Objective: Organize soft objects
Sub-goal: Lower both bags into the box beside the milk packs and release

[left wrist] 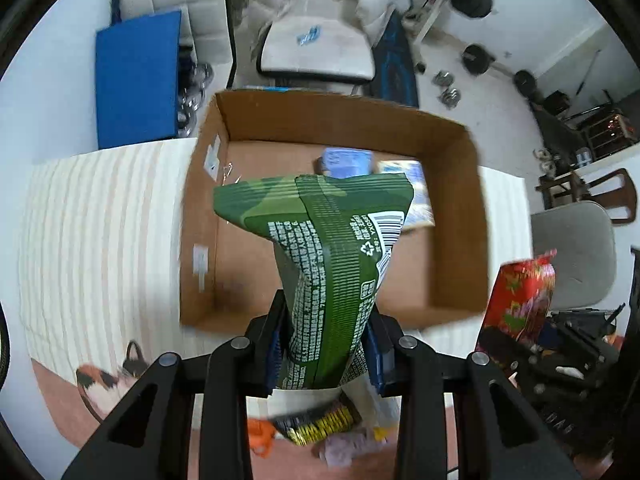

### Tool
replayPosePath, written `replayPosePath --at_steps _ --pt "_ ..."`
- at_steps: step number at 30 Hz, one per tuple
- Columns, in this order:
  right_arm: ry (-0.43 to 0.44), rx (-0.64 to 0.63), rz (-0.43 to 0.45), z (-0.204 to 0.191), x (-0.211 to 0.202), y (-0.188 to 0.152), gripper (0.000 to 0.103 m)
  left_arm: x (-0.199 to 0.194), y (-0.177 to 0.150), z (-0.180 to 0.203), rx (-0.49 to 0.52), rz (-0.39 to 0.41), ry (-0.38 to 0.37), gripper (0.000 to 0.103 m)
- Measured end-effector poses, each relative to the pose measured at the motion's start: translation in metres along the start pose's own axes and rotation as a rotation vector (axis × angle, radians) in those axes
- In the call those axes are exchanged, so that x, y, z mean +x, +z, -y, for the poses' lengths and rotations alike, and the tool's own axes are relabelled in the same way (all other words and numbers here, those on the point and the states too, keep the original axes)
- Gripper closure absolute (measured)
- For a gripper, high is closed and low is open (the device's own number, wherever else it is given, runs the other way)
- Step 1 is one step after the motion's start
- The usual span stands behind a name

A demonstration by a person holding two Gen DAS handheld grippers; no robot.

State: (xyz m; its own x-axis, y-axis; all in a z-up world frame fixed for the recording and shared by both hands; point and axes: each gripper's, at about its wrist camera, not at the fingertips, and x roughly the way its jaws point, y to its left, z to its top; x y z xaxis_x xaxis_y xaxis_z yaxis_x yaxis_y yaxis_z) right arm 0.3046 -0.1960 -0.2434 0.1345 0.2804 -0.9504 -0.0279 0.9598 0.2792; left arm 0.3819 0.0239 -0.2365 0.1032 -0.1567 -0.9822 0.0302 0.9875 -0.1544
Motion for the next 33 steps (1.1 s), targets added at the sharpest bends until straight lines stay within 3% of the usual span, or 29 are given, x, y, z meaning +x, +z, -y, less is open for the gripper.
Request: replayPosePath --at_steps 6,15,24,33 --pt "-0.099 0.017 -0.147 0.009 0.087 0.045 0.054 0.081 0.067 -0.016 -0.025 -0.133 0.115 0.072" --pt "-0.164 0.032 -0.256 0.023 0.142 0.057 0.054 0.159 0.117 -0.012 -0.017 -0.246 0.114 0.072" --pt "-0.181 0.049 -0.293 0.018 0.165 0.060 0.054 0.181 0.130 0.005 0.030 -0.285 0.127 0.072" --pt "-0.187 0.067 -0.318 0.019 0.175 0.064 0.053 0.170 0.129 0.005 0.003 -0.299 0.124 0.069"
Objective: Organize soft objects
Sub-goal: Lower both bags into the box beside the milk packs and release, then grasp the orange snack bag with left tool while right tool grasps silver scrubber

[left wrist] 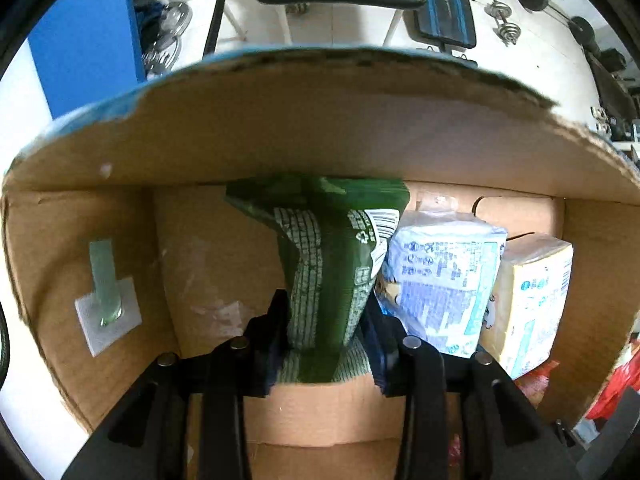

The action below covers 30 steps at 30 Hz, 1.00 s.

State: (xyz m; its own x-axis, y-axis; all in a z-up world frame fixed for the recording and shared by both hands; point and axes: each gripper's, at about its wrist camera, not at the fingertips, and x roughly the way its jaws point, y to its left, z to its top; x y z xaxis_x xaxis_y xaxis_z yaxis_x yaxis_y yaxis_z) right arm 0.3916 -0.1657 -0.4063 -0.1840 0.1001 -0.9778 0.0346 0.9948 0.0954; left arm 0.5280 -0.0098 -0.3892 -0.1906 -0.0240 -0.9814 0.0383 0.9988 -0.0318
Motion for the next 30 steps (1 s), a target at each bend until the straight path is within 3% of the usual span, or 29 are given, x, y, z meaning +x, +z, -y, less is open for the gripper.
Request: replayPosePath --at_steps 2,3,5,6,7,8,11,20,30 --pt "0.005 0.005 -0.007 0.000 -0.002 0.000 0.049 -0.007 -0.002 -0.001 -0.006 0.001 -0.011 0.067" --pt "0.024 0.011 -0.007 0.000 -0.005 0.000 0.047 -0.012 -0.004 -0.001 -0.002 0.010 -0.006 0.060" --pt "0.063 0.019 0.013 -0.001 -0.018 -0.002 0.030 -0.028 -0.010 -0.002 0.013 0.050 -0.003 0.044" --pt "0.057 0.017 0.033 -0.003 -0.027 -0.004 0.027 -0.036 -0.014 -0.002 0.013 0.069 -0.008 0.029" --pt "0.041 0.015 0.046 -0.005 -0.033 -0.005 0.014 -0.045 -0.019 -0.003 0.012 0.087 -0.020 0.018" --pt "0.022 0.013 0.070 -0.006 -0.041 -0.006 0.003 -0.054 -0.025 -0.005 0.009 0.107 -0.027 0.015" --pt "0.004 0.009 0.126 -0.009 -0.061 -0.012 0.000 -0.078 -0.048 -0.005 0.025 0.163 -0.047 0.006" --pt "-0.023 -0.013 0.235 -0.014 -0.104 -0.041 0.000 -0.127 -0.131 0.001 0.099 0.317 0.000 0.004" --pt "-0.018 -0.026 0.361 -0.014 -0.147 -0.092 0.000 -0.161 -0.208 -0.003 0.079 0.476 0.008 0.004"
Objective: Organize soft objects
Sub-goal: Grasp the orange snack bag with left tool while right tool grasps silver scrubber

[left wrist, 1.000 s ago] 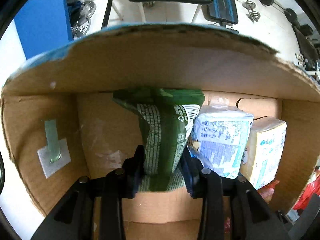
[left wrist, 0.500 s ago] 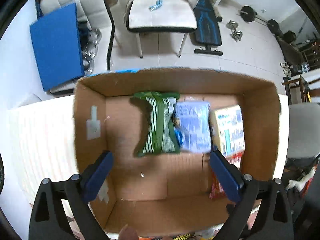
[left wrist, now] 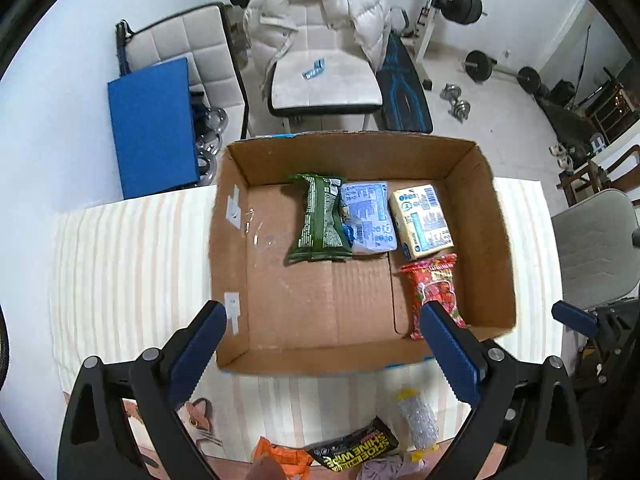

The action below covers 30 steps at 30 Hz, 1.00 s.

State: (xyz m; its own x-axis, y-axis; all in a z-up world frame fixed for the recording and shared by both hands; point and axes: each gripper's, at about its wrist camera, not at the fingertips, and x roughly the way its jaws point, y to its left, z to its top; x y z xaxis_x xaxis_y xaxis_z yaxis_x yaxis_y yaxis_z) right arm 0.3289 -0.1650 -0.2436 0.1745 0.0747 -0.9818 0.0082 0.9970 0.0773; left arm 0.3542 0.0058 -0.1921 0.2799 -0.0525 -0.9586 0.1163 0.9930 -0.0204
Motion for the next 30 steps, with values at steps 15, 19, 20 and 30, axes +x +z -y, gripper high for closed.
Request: replayPosePath --at_steps 15,19,20,30 --pt "0.049 -0.029 0.166 -0.015 -0.093 -0.058 0.000 -0.097 -0.052 0.004 -0.029 0.189 0.004 0.004" --pt "0.055 -0.028 0.205 -0.016 -0.113 -0.069 0.000 -0.114 -0.064 0.006 -0.036 0.224 -0.003 0.004" --pt "0.054 -0.029 0.213 -0.016 -0.115 -0.071 0.000 -0.119 -0.066 0.006 -0.036 0.231 -0.002 0.004" --pt "0.104 -0.046 0.155 -0.011 -0.107 -0.116 0.000 -0.113 -0.124 -0.015 -0.126 0.149 0.003 0.004"
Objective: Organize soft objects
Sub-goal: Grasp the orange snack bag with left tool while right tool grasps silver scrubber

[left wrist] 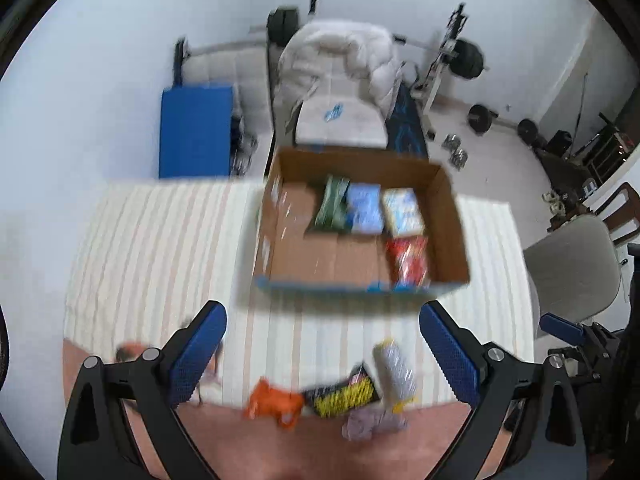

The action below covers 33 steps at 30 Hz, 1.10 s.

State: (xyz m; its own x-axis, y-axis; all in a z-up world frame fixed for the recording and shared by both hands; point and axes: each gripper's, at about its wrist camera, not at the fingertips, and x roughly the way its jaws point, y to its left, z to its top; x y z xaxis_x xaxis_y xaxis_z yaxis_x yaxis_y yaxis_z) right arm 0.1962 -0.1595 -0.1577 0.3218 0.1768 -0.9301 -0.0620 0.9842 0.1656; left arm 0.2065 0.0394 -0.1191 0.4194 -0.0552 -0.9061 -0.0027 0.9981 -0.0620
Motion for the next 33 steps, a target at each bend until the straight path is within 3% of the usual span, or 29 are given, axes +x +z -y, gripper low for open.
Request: replayPosePath --at_steps 6,9,15,18,20,22,25,30,33 --pt "0.013 -0.005 -0.223 0.011 0.074 -0.057 0.000 0.070 -0.075 -0.054 -0.152 -0.253 -0.018 0.004" --pt "0.019 0.000 -0.286 0.012 0.107 -0.074 0.000 0.107 -0.110 -0.082 -0.258 -0.365 -0.020 0.006" --pt "0.016 0.029 -0.360 0.013 0.163 -0.092 0.005 0.179 -0.168 -0.123 -0.577 -0.576 -0.151 0.019" --pt "0.003 0.044 -0.374 0.013 0.181 -0.095 0.023 0.208 -0.183 -0.127 -0.691 -0.628 -0.215 0.022" --pt "-0.004 0.055 -0.381 0.013 0.192 -0.095 0.037 0.227 -0.190 -0.127 -0.741 -0.656 -0.239 0.037" --pt "-0.013 0.061 -0.384 0.014 0.202 -0.095 0.046 0.241 -0.191 -0.126 -0.757 -0.674 -0.237 0.048" --pt "-0.019 0.061 -0.398 0.015 0.212 -0.096 0.049 0.250 -0.181 -0.123 -0.705 -0.670 -0.196 0.050" --pt "-0.036 0.060 -0.413 0.016 0.223 -0.097 0.052 0.263 -0.145 -0.105 -0.491 -0.645 -0.097 0.050" --pt "-0.045 0.063 -0.424 0.019 0.229 -0.097 0.060 0.276 -0.122 -0.089 -0.358 -0.640 -0.048 0.050"
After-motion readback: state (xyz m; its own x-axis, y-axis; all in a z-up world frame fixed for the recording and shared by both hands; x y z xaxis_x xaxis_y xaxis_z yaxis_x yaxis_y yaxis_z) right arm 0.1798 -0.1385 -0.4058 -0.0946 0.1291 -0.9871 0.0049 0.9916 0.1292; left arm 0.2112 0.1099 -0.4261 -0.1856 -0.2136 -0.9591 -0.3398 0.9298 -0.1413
